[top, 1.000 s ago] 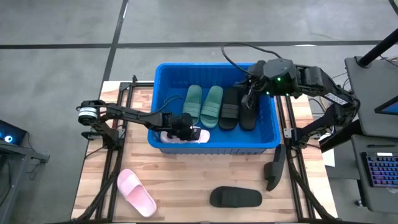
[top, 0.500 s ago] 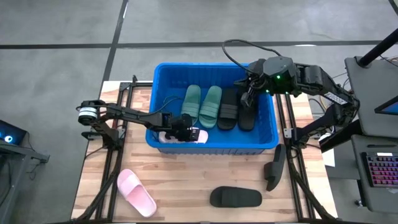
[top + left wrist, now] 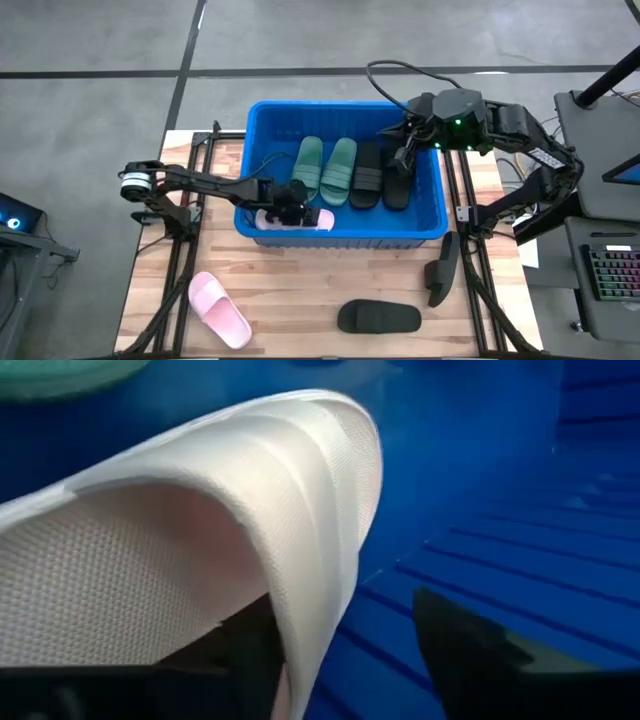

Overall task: Pick and place slides into bin
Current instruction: Put the pink slipper into the blue bin

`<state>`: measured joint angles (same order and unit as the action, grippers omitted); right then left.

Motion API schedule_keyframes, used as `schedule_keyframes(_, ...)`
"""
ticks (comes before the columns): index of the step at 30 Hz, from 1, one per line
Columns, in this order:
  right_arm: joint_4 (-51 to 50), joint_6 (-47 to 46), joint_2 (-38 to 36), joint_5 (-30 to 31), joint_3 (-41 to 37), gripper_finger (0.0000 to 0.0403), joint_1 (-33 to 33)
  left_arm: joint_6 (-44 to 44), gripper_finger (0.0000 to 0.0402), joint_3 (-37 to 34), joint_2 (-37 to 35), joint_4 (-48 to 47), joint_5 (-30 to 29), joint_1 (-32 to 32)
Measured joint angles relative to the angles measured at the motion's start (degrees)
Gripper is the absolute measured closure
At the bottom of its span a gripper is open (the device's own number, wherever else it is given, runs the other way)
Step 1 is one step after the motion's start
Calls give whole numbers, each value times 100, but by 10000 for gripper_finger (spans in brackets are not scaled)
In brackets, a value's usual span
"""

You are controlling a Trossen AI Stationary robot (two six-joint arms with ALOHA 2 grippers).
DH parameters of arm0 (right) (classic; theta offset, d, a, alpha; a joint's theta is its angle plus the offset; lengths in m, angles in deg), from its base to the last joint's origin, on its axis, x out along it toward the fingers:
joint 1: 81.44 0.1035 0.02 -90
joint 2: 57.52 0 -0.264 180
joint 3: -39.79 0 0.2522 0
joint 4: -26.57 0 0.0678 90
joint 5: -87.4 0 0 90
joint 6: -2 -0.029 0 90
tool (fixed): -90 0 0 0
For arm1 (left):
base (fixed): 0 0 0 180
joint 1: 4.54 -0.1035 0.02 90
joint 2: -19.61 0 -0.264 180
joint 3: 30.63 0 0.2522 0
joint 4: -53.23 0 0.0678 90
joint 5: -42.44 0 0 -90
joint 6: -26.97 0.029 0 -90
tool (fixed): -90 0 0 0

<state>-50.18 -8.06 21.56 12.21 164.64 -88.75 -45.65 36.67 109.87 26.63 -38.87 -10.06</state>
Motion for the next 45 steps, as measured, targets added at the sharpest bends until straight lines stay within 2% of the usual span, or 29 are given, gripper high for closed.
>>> schedule_keyframes(5, -23, 20, -27, 0, 0, 394, 0, 52, 150, -7, -19, 9, 190, 0)
schedule_keyframes(10, -24, 70, -56, -13, 0, 394, 0, 87, 123, -7, -19, -327, 352, 2)
schedule_keyframes(15, -39, 72, -100, -20, -84, 394, 0, 103, 121, 18, -67, -353, 427, 1)
schedule_keyframes(28, -42, 70, -144, -20, -149, 394, 0, 208, 120, 48, -39, 610, 459, -15)
schedule_keyframes(33, -42, 68, -139, -20, -149, 394, 0, 162, 120, 57, -40, 561, 610, -52)
schedule_keyframes(40, -35, 66, -137, -20, -149, 394, 0, 250, 120, 86, -104, -369, 667, -52)
schedule_keyframes(45, -33, 67, -139, -22, -149, 394, 0, 252, 120, 121, -264, -609, 676, -52)
